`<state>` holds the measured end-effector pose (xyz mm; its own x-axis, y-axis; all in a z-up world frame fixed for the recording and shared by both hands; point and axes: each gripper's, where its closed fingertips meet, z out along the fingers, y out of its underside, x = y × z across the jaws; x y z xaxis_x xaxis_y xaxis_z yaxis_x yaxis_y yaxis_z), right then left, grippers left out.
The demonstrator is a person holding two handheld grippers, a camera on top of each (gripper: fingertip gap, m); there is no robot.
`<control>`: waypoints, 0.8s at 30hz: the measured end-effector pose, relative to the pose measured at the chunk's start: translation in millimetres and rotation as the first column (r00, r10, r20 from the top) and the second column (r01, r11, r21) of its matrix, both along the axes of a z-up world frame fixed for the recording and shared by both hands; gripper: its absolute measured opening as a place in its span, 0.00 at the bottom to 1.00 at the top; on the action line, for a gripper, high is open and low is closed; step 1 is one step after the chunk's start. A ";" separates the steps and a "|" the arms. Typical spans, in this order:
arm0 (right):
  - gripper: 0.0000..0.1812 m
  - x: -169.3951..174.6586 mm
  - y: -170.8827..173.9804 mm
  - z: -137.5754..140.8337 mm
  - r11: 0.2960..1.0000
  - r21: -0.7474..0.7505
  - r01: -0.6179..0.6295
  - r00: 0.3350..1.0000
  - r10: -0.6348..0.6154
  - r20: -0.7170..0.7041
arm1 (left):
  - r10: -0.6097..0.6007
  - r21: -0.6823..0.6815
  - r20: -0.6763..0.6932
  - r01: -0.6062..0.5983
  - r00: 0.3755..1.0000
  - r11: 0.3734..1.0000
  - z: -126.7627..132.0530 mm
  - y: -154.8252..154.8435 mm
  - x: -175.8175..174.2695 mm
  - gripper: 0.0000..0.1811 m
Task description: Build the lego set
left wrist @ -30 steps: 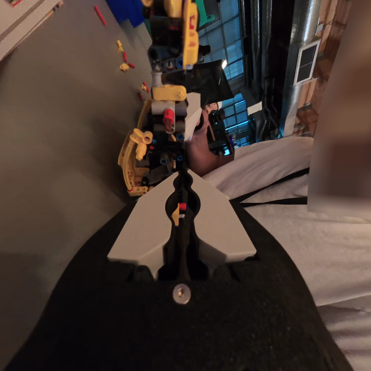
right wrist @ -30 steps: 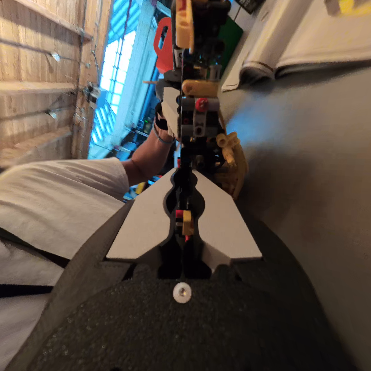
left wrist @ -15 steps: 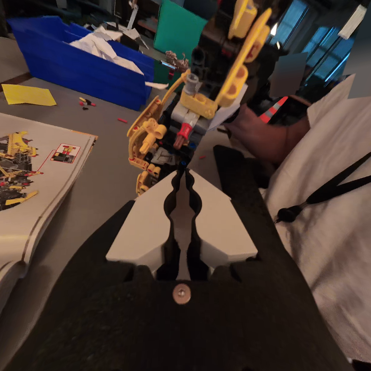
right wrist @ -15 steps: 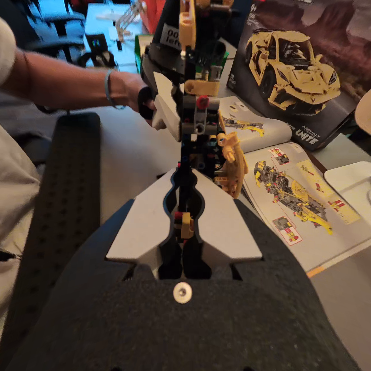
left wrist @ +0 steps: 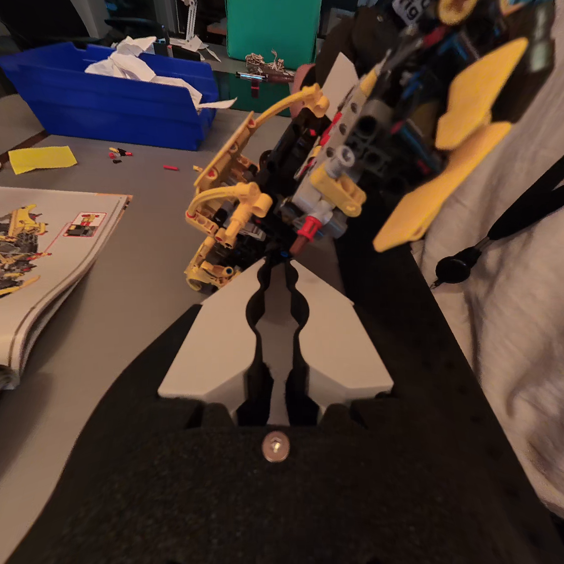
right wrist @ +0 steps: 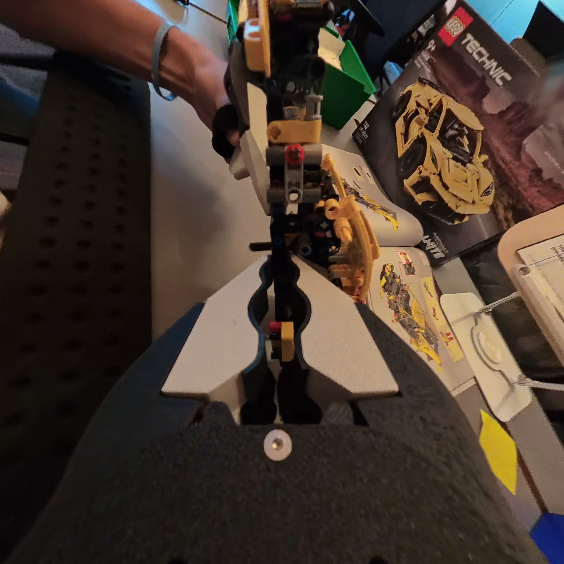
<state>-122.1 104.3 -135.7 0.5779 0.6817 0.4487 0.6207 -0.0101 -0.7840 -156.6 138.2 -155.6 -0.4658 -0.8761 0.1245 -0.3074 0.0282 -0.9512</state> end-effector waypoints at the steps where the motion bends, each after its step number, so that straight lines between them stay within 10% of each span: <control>1: 0.04 -0.9 -2.4 -2.6 1.000 0.025 -0.002 1.000 0.001 0.023 | 0.004 -0.005 -0.013 -0.004 1.000 1.000 -2.4 -2.0 -1.3 0.05; 14: 0.04 -7.0 -17.0 -39.1 0.985 0.169 -0.027 0.972 -0.014 0.235 | 0.179 -0.201 -0.171 -0.212 0.969 0.956 -12.1 13.3 -38.2 0.13; 24: 0.04 -2.5 -3.9 -57.8 0.969 0.247 -0.023 0.928 -0.071 0.365 | -0.030 -0.299 -0.272 -0.055 0.962 0.953 -38.4 1.8 -9.2 0.12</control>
